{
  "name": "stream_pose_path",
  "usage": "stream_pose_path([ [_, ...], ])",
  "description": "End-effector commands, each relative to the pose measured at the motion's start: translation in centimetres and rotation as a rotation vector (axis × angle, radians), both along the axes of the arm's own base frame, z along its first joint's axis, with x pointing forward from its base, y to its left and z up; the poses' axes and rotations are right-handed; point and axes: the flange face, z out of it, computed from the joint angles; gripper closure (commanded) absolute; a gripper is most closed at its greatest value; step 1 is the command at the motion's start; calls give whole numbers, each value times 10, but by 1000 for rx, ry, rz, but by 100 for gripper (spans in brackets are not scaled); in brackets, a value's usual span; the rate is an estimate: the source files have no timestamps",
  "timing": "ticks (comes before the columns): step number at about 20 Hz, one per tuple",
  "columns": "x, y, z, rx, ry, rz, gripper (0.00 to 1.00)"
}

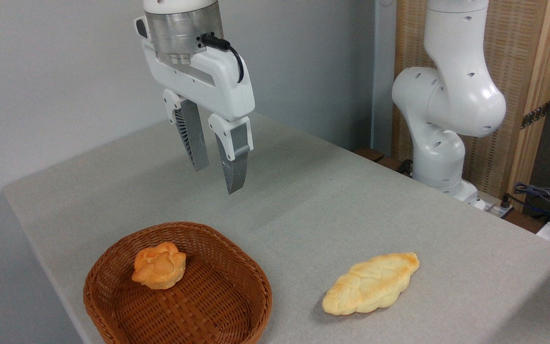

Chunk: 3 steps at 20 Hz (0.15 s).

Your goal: Put bread into the basket

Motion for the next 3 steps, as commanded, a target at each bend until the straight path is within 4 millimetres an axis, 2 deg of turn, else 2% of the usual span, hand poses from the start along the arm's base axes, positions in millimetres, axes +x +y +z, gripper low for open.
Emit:
stream_pose_path([
  [1, -4, 3, 4, 11, 9, -6, 0],
  [3, -4, 5, 4, 11, 9, -3, 0],
])
